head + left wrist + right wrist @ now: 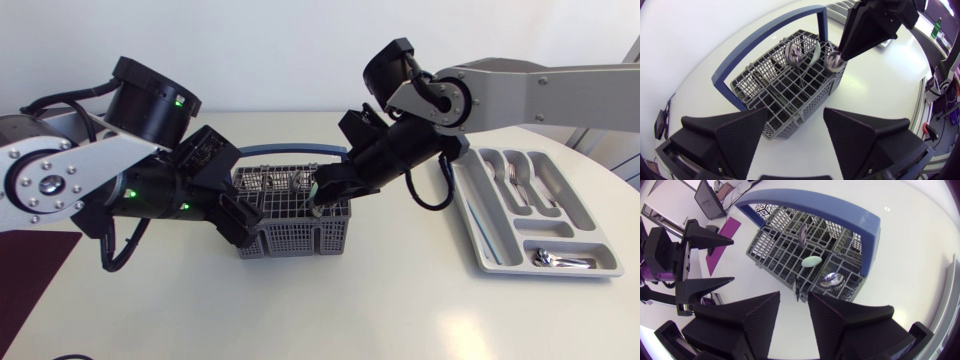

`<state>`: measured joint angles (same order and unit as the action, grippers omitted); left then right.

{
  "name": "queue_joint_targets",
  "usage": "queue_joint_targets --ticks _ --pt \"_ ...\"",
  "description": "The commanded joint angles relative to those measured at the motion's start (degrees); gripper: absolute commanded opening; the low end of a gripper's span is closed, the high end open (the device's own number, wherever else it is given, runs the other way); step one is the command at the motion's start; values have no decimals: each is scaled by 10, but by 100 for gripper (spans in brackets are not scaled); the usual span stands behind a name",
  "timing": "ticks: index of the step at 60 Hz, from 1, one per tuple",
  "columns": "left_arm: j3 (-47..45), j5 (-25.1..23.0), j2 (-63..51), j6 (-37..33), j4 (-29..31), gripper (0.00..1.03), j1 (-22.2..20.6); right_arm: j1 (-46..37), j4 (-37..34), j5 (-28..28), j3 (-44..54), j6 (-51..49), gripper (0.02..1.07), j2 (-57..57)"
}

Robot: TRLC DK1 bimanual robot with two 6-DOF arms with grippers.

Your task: Transfer all utensils from the basket to the drawer tray.

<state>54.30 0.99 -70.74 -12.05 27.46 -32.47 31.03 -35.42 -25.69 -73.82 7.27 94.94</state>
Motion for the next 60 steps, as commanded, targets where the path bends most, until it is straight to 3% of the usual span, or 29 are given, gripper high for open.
queue_joint_targets --ticks 1,18,30,38,60 --pt "-13 2 9 -5 -5 78 -6 -2 -4 1 18 -4 47 -9" --pt "-18 2 7 -3 -7 78 -10 4 10 2 12 -5 29 16" --pt "-20 2 8 -7 -7 78 -10 10 16 3 7 -5 23 32" --pt "-19 2 8 -7 -8 78 -10 11 18 3 3 -9 11 40" --pt "-21 2 6 -8 -10 79 -12 18 16 3 -9 -24 8 46"
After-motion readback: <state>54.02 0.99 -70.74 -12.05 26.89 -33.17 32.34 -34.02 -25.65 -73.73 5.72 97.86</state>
